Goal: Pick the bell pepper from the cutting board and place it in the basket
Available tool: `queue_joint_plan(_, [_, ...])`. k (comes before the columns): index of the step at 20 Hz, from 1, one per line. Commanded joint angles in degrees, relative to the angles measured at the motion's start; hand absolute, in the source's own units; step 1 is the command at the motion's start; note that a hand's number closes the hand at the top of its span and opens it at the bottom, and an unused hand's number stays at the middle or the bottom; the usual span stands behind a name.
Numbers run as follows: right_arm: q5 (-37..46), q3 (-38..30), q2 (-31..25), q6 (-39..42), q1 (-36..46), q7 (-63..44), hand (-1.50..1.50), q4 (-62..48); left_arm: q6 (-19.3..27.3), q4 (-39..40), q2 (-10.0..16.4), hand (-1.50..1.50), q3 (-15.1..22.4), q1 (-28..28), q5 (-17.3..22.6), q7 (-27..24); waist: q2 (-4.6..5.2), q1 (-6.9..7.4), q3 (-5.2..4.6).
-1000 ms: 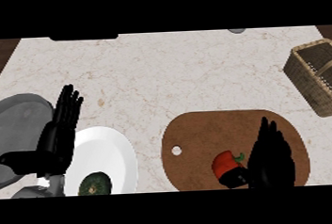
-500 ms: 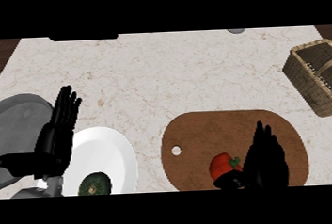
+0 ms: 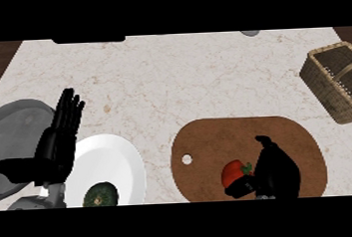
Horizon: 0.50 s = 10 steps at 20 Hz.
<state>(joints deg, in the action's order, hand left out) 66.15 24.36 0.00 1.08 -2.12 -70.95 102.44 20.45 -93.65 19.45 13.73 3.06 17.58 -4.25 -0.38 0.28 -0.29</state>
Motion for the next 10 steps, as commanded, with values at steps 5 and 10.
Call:
queue_joint_plan(5, [-0.3,0.6,0.0,1.2,3.2,-7.8,1.50,-7.8,0.8,1.0,-3.4,0.00,1.9,-1.0,-2.4,-1.2,0.49,0.02,0.29])
queue_joint_plan(10, [1.8,3.2,0.0,0.9,4.6,-8.9,1.50,-8.8,0.3,0.3,-2.5,0.00,0.6,-0.8,-2.9,-0.3,0.44,0.07,0.27])
